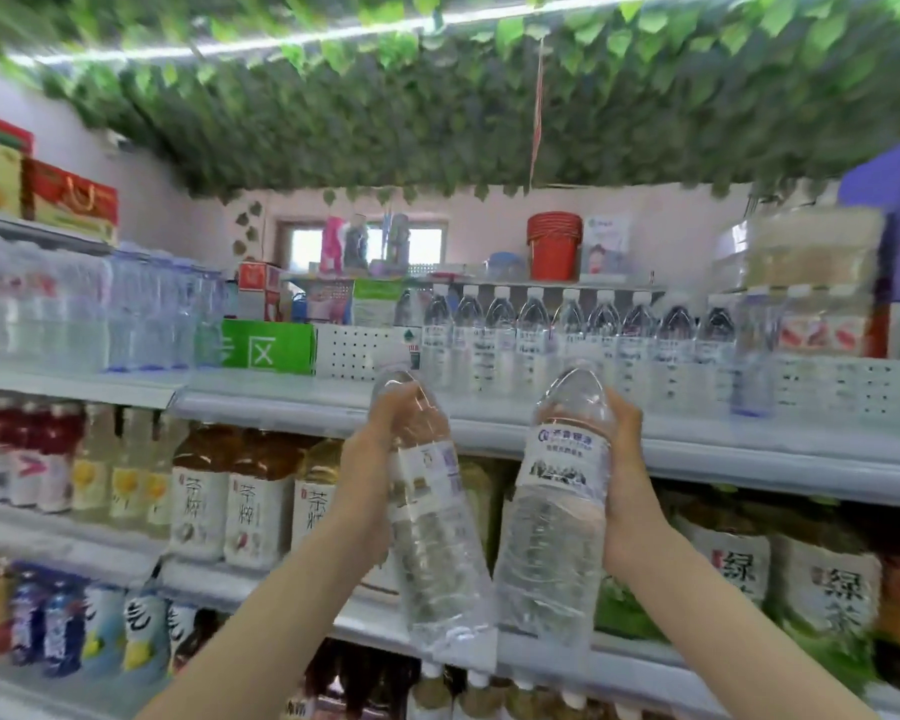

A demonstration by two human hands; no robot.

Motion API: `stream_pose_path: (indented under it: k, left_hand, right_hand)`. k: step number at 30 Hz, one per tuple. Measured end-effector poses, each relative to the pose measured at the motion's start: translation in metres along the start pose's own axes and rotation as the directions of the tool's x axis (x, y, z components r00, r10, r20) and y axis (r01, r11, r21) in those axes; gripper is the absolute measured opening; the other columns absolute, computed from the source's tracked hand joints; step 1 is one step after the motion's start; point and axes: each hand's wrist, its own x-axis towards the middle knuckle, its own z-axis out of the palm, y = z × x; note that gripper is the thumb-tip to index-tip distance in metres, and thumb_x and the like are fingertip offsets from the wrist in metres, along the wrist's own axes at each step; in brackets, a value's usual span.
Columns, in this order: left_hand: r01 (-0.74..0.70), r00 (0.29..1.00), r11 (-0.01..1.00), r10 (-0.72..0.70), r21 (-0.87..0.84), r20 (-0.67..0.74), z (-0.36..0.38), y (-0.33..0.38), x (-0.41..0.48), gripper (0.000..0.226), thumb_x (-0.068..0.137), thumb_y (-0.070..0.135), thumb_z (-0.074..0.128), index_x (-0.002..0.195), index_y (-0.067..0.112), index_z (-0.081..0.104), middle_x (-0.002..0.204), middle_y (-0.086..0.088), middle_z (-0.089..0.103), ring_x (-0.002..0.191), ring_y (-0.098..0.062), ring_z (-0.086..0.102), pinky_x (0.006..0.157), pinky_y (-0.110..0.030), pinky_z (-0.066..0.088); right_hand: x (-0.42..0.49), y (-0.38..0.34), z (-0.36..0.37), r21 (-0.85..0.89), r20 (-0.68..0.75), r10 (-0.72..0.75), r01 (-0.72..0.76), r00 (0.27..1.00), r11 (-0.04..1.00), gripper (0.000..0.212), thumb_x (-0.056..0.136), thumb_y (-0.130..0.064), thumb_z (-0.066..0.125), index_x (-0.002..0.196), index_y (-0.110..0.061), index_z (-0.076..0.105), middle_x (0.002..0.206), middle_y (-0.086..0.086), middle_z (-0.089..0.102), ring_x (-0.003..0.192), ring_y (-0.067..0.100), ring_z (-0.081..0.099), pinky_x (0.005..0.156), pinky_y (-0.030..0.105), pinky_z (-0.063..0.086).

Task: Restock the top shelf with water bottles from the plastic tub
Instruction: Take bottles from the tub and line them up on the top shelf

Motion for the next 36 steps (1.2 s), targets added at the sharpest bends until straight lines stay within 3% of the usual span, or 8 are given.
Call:
stream_pose_path:
  k: [7,12,15,18,22,26,29,36]
  left_hand:
    - [-0.142,0.99,0.982,0.141,-0.121,-0.021,-0.023,0.029,0.044,0.046,0.057,0.05,0.07,0.086,0.014,0.061,0.069,-0.003,0.061,0.056,-0.019,0.057,0.067,-0.036,0.05]
    - [-0.255,0.963,0.951,0.234,-0.173,-0.133,-0.053,0.049,0.094,0.038,0.067,0.052,0.069,0.084,0.018,0.065,0.078,0.0,0.063,0.071,-0.02,0.057,0.079,-0.04,0.047]
    - [-0.244,0.969,0.941,0.226,-0.235,-0.104,-0.076,0.059,0.129,0.053,0.046,0.057,0.076,0.083,0.02,0.065,0.083,0.0,0.063,0.082,-0.024,0.056,0.09,-0.046,0.044]
    - [-0.271,0.963,0.919,0.258,-0.286,-0.081,-0.101,0.068,0.165,0.039,0.054,0.048,0.074,0.078,0.02,0.062,0.077,0.001,0.064,0.068,-0.018,0.059,0.081,-0.042,0.049]
    - [-0.262,0.959,0.862,0.281,-0.433,-0.021,-0.124,0.075,0.21,0.026,0.079,0.043,0.063,0.066,0.021,0.067,0.063,0.004,0.061,0.055,-0.014,0.059,0.066,-0.031,0.051]
    - [-0.187,0.965,0.786,0.26,-0.589,0.041,-0.142,0.071,0.26,0.031,0.087,0.039,0.055,0.063,0.022,0.064,0.061,0.007,0.06,0.054,-0.01,0.057,0.059,-0.025,0.047]
    - [-0.138,0.979,0.784,0.202,-0.605,0.038,-0.149,0.062,0.291,0.027,0.085,0.042,0.055,0.07,0.02,0.058,0.069,0.004,0.057,0.062,-0.013,0.055,0.065,-0.029,0.045]
    - [-0.168,0.985,0.802,0.166,-0.574,-0.056,-0.151,0.04,0.321,0.036,0.078,0.052,0.057,0.057,0.024,0.065,0.074,0.005,0.064,0.073,-0.017,0.058,0.068,-0.03,0.044]
  right_hand:
    - [0.049,-0.009,0.004,-0.136,0.009,-0.172,0.171,0.985,0.976,0.05,0.065,-0.06,0.05,0.08,-0.014,0.062,0.06,0.001,0.062,0.049,0.016,0.055,0.049,0.023,0.049]
    - [0.096,-0.002,0.023,-0.097,0.028,-0.237,0.239,0.971,0.966,0.046,0.083,-0.06,0.042,0.072,-0.019,0.061,0.057,-0.003,0.06,0.048,0.012,0.056,0.05,0.022,0.051]
    - [0.134,0.004,0.04,-0.057,0.009,-0.304,0.304,0.953,0.951,0.048,0.089,-0.062,0.037,0.077,-0.02,0.057,0.054,-0.005,0.058,0.046,0.01,0.056,0.05,0.02,0.051]
    - [0.171,0.008,0.066,-0.172,-0.035,-0.399,0.388,0.916,0.905,0.055,0.073,-0.071,0.043,0.081,-0.019,0.058,0.054,-0.003,0.062,0.047,0.012,0.06,0.048,0.024,0.053]
    - [0.209,0.014,0.094,-0.459,-0.109,-0.522,0.422,0.846,0.781,0.064,0.085,-0.073,0.028,0.099,-0.019,0.059,0.078,-0.003,0.062,0.071,0.011,0.059,0.062,0.021,0.044]
    - [0.257,0.028,0.107,-0.678,-0.056,-0.726,0.508,0.685,0.531,0.108,0.029,-0.102,0.039,0.099,-0.023,0.065,0.087,-0.008,0.069,0.082,0.005,0.063,0.074,0.028,0.048]
    - [0.296,0.034,0.102,-0.791,0.02,-0.766,0.478,0.642,0.381,0.116,0.044,-0.098,0.042,0.118,-0.01,0.058,0.102,0.005,0.07,0.098,0.02,0.064,0.085,0.038,0.051]
    - [0.354,0.06,0.093,-0.863,0.101,-0.635,0.385,0.766,0.327,0.061,0.079,-0.071,0.043,0.11,-0.02,0.056,0.101,-0.006,0.063,0.095,0.009,0.06,0.082,0.027,0.042]
